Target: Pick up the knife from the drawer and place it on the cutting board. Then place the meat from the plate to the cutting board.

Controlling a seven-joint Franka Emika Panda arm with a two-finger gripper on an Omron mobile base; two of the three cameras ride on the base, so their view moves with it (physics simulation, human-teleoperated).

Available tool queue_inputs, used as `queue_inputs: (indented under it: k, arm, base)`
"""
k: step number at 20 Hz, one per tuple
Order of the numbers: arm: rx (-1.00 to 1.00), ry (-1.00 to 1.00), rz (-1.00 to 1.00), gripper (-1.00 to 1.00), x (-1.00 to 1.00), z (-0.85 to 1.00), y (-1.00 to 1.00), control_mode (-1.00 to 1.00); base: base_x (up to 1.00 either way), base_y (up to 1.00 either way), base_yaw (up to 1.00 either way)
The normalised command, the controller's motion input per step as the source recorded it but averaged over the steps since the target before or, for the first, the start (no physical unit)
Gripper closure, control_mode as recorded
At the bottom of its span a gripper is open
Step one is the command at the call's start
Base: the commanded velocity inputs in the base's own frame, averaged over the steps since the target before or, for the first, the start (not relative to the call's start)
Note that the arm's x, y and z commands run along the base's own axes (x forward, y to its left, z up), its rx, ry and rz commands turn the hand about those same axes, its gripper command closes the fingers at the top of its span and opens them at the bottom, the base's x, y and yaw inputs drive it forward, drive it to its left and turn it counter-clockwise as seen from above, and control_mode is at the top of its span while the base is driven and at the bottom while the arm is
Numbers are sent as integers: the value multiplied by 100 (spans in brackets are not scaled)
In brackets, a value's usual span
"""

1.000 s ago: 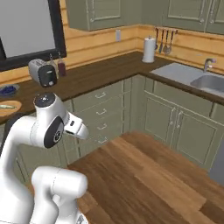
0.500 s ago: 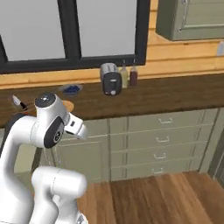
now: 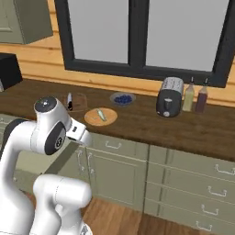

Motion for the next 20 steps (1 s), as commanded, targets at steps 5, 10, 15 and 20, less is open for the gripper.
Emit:
queue_inputs:
  k: [5, 10, 15, 20]
  arm:
    - [0, 0, 0, -100, 0, 0, 0, 100]
    - [0, 0, 0, -100, 0, 0, 0, 100]
    - [0, 0, 0, -100, 0, 0, 0, 100]
    - [0, 0, 0, -100, 0, 0, 0, 100]
  base:
    - [35, -76, 65]
    - [46, -49, 64]
    - [57, -53, 29]
    - [34, -29, -1]
